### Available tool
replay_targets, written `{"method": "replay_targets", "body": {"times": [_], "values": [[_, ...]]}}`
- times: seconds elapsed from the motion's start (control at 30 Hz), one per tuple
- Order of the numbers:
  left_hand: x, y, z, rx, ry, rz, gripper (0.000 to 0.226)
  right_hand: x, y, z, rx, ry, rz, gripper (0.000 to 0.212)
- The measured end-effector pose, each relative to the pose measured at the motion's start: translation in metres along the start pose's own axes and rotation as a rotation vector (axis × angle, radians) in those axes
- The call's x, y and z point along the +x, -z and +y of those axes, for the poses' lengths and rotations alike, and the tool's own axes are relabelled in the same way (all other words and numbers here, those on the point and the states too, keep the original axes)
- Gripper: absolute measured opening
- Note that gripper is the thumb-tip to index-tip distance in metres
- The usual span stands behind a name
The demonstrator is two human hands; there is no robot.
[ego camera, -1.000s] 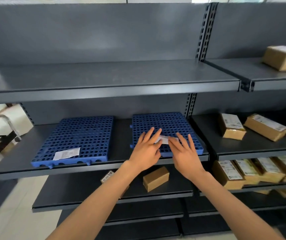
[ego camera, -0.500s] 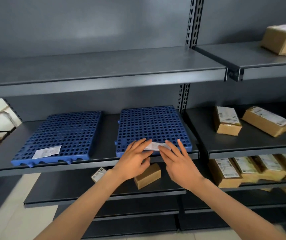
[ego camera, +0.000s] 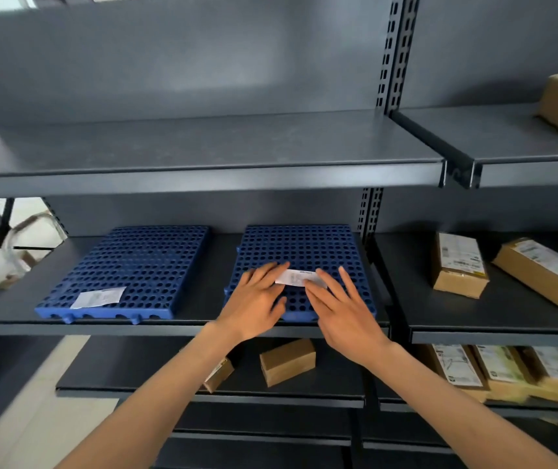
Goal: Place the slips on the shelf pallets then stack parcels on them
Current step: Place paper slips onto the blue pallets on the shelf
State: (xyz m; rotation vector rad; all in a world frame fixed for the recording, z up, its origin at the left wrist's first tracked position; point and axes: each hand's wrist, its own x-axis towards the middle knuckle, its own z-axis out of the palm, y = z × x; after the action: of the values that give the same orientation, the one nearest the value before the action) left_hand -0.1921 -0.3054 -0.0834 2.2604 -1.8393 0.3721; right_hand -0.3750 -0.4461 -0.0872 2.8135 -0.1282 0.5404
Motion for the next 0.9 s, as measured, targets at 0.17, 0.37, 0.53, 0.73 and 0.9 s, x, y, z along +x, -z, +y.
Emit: {"method": "replay_targets", "body": {"times": [0.17, 0.37, 0.53, 0.73, 0.9], "values": [[-0.005, -0.01, 0.007, 0.18, -0.028, -0.073, 0.055, -0.004, -0.009, 0.008, 0.118, 0.026, -0.034, 0.051], [-0.002, -0.01, -0.007, -0.036, -0.06, -0.241, 0.041, -0.01, -0.022, 0.013, 0.357, -0.029, -0.08, 0.042], [0.002, 0.008, -0.011, -0.367, 0.129, -0.301, 0.024, -0.004, -0.023, 0.016, 0.48, -0.061, -0.032, 0.042], [-0.005, 0.0, -0.007, -0.282, 0.056, -0.236, 0.046, -0.002, -0.027, 0.017, 0.59, -0.143, -0.074, 0.059], [-0.015, -0.015, -0.001, -0.183, 0.055, -0.188, 0.047, -0.011, -0.036, 0.018, 0.524, -0.037, -0.06, 0.052]]}}
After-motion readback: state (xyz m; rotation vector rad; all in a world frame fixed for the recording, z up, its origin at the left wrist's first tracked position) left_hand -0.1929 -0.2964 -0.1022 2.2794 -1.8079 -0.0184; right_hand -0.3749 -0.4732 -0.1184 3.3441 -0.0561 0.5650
